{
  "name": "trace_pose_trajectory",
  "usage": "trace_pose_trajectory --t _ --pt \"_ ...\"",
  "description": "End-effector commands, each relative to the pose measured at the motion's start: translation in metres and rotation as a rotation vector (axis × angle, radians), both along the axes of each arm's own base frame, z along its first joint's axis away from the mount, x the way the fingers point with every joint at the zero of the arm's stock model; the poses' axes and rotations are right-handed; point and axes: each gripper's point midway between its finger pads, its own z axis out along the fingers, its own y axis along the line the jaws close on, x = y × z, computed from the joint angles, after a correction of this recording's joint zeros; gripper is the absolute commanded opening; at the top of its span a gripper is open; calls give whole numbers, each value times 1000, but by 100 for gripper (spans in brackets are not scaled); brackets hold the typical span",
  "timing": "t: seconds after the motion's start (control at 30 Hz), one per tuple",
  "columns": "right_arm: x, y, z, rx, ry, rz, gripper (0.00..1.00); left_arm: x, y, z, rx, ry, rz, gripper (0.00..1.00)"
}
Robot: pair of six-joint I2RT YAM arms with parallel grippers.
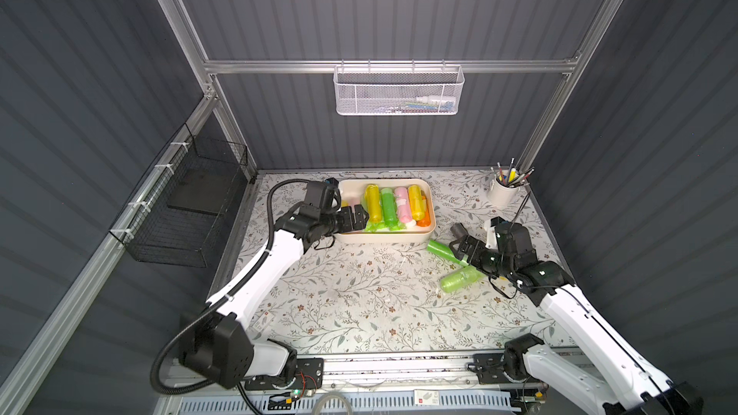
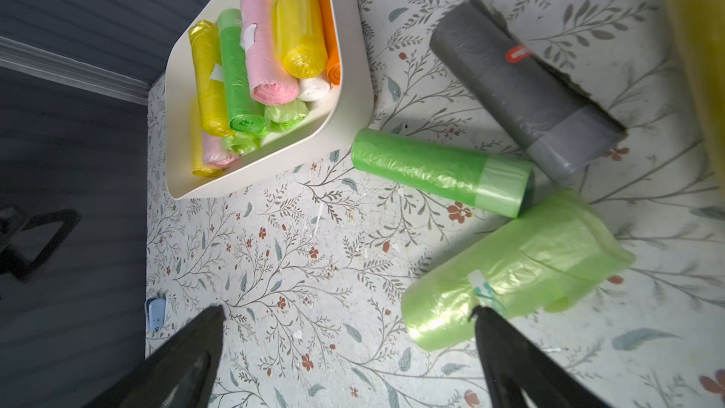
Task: Put the roll of trash bags into the storage box
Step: Place the roll of trash bags in the storage box.
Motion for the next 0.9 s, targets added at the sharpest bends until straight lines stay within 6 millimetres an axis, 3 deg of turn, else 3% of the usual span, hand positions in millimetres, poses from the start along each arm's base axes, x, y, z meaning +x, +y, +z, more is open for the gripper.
trace_pose_trajectory --t 0.0,0.17,0.37,0.63,0.87 --pt "-9 -15 -20 -27 54 -81 99 -17 9 -3 -19 -19 21 100" --pt "-16 -12 -41 -3 133 -87 99 -37 14 -29 -34 7 18 100" --pt "-20 -10 -53 -62 251 -63 99 -57 7 -57 -84 79 -35 100" --pt "-17 -16 -68 -144 349 -82 99 -61 -4 -74 -271 7 -31 100" --pt "-22 -27 -100 -173 441 -189 99 -71 -14 -79 -326 14 -96 100"
